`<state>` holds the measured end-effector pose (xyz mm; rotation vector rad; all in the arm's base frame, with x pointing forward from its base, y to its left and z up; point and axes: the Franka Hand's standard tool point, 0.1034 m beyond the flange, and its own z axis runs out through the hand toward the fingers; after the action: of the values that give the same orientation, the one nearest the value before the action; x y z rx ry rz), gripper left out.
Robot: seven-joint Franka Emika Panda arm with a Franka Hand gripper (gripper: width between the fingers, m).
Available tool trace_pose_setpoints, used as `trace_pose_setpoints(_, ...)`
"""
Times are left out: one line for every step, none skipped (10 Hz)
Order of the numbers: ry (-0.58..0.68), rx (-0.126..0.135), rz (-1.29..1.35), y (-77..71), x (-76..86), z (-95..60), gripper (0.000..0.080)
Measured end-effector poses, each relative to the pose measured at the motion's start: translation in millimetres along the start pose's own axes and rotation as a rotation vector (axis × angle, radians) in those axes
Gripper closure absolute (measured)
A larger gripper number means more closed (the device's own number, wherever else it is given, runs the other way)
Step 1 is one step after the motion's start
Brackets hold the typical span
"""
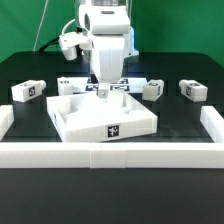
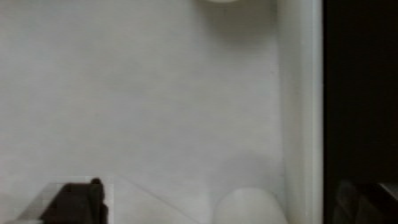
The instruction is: Assemble one leg
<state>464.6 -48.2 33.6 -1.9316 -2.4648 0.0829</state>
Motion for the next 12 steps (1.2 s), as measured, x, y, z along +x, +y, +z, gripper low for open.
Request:
trace_pose_setpoints(0.007, 0.012, -0.001, -6.9, -3.1, 7.3, 0.015)
trace_pose_setpoints(0.011, 0.021, 0.004, -10.9, -2.4, 10.7, 0.015)
trace_pose_setpoints(0.015, 0.03, 0.005, -14.1, -1.8, 15.2, 0.015)
trace_pose_setpoints(0.018, 0.038, 0.006, -16.7, -1.4, 19.2, 0.015)
trace_pose_setpoints(0.02, 0.042, 0.007, -17.9, -1.1, 21.3, 0.015)
trace_pose_setpoints(0.02, 0.043, 0.007, -18.1, -1.0, 21.8, 0.015)
trace_pose_setpoints(0.02, 0.043, 0.007, -18.1, -1.0, 21.8, 0.0176)
trace_pose_setpoints(0.02, 0.043, 0.007, -18.1, -1.0, 21.8, 0.0176)
trace_pose_setpoints(0.02, 0.043, 0.007, -18.1, -1.0, 21.8, 0.0358)
trace_pose_setpoints(0.02, 0.043, 0.007, -18.1, -1.0, 21.8, 0.0358)
trace_pose_setpoints(0.02, 0.044, 0.007, -18.3, -1.0, 21.9, 0.0541)
trace_pose_setpoints(0.02, 0.044, 0.007, -18.3, -1.0, 21.9, 0.0716)
